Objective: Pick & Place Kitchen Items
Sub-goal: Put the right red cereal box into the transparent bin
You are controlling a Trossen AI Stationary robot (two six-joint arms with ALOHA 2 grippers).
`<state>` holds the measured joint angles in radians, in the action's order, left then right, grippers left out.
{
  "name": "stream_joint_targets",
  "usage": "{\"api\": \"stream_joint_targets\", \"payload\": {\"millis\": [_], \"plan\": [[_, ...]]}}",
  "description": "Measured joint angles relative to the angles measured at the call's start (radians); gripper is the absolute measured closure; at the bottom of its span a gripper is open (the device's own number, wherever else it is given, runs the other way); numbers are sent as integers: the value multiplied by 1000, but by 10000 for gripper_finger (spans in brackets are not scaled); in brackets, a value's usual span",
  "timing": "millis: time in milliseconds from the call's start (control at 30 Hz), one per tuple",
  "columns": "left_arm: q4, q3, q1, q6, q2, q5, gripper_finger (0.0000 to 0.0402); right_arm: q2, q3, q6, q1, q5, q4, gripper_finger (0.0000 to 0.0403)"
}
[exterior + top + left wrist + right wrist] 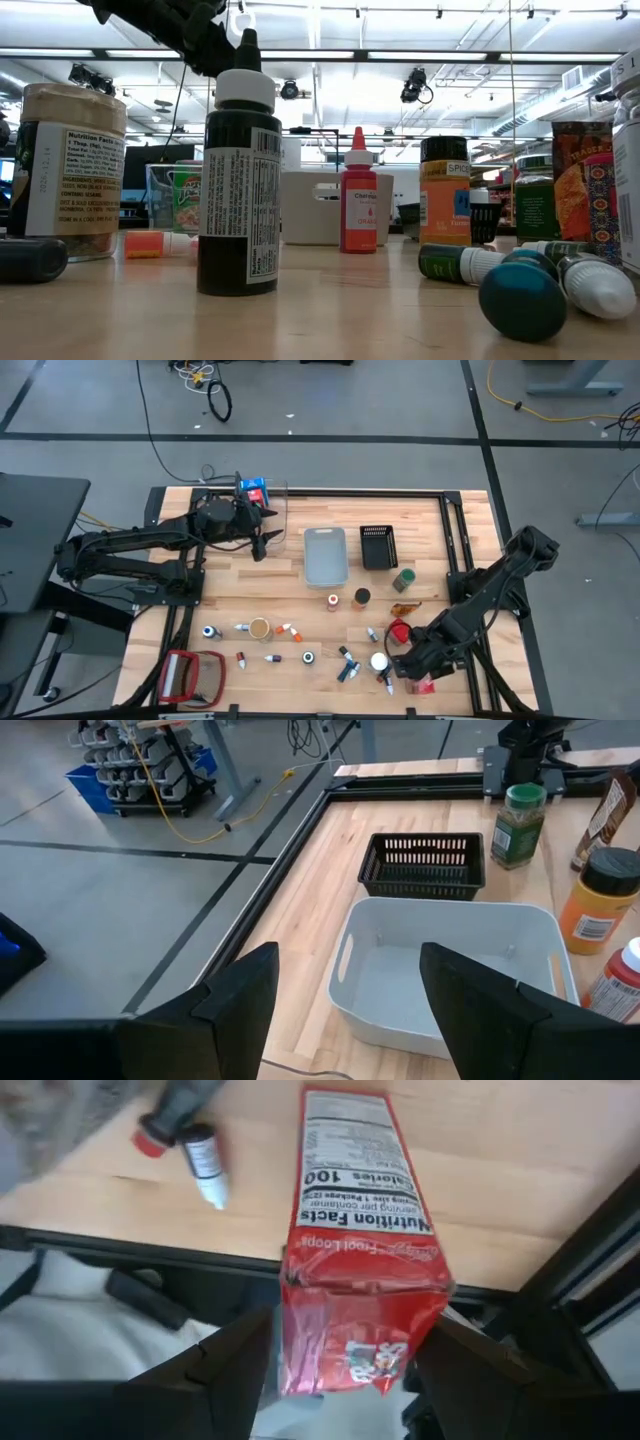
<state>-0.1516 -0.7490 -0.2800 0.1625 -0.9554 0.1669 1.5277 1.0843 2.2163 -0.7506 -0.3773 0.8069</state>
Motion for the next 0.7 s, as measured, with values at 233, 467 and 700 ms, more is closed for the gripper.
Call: {"api": "stream_joint_targets", "payload": {"millis": [233, 467, 700], "plan": [[0, 0, 0, 7, 0, 0, 148, 32, 0, -60, 4, 60, -21, 156], [0, 0, 0, 2, 0, 0, 148, 31, 0, -83, 3, 72, -5, 155], [0, 0, 0, 1, 0, 0, 148, 31, 0, -133, 3, 108, 13, 190]]}}
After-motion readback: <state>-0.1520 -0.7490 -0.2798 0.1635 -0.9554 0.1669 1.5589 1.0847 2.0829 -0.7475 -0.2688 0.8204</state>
